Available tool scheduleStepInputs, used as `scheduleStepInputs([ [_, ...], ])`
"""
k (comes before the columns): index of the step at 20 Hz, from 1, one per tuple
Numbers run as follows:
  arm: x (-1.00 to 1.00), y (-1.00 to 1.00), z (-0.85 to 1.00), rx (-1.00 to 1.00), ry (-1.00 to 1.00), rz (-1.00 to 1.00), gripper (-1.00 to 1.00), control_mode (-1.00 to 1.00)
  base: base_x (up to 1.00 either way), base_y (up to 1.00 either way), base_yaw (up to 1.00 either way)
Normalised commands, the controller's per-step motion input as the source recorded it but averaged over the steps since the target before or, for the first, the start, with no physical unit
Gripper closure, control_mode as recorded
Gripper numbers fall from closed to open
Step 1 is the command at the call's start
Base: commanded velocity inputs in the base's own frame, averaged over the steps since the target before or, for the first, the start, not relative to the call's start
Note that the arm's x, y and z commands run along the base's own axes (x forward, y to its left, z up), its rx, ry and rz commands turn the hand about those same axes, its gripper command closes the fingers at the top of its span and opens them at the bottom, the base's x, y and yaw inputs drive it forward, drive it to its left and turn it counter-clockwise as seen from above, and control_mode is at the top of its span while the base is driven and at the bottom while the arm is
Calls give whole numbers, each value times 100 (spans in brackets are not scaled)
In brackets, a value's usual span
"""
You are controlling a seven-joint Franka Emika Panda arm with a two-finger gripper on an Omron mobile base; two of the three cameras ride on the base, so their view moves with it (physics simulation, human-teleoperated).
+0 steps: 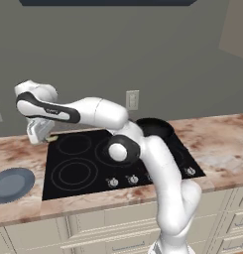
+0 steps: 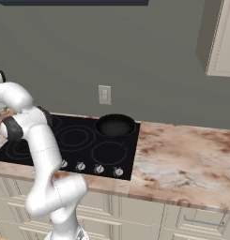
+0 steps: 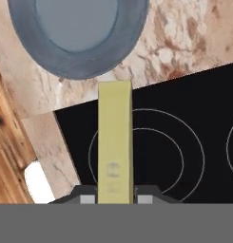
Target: Pick up the butter stick and place it in the pan. Then turn on the burner for the pan.
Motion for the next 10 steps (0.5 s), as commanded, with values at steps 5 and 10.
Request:
scheduleStepInputs([
  [5,0,-47,0,0,-17,-4,100,-100,0,0,0],
  [10,0,-79,0,3,-21,-9,100,-100,0,0,0],
])
